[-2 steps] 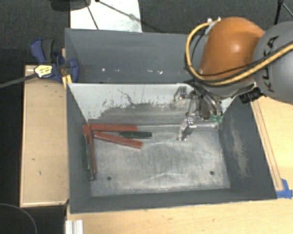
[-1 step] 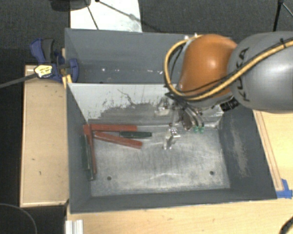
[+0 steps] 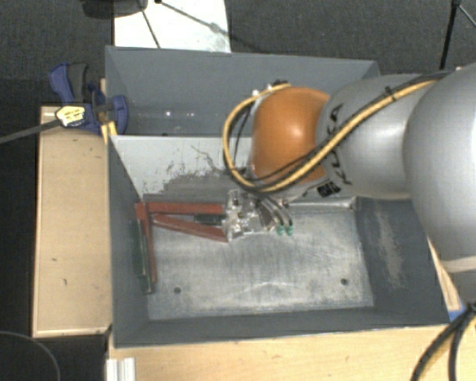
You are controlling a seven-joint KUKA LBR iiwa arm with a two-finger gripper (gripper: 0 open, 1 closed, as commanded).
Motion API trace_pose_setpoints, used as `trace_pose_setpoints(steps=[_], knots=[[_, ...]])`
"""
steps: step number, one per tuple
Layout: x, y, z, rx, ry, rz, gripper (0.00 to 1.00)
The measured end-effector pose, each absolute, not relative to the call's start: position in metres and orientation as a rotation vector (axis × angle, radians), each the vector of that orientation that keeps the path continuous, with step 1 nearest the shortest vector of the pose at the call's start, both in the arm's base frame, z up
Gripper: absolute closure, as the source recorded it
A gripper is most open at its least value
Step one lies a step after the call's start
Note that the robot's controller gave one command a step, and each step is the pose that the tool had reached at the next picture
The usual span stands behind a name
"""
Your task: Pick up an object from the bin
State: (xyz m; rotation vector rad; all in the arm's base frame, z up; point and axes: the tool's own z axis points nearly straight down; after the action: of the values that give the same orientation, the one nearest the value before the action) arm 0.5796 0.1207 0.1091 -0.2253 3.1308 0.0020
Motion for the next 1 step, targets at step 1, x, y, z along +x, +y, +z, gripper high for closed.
trace_pose_setpoints(steps=[1], knots=[[0.5796,0.1206,0.1091,-0.222,3.131,0.002,0.0]])
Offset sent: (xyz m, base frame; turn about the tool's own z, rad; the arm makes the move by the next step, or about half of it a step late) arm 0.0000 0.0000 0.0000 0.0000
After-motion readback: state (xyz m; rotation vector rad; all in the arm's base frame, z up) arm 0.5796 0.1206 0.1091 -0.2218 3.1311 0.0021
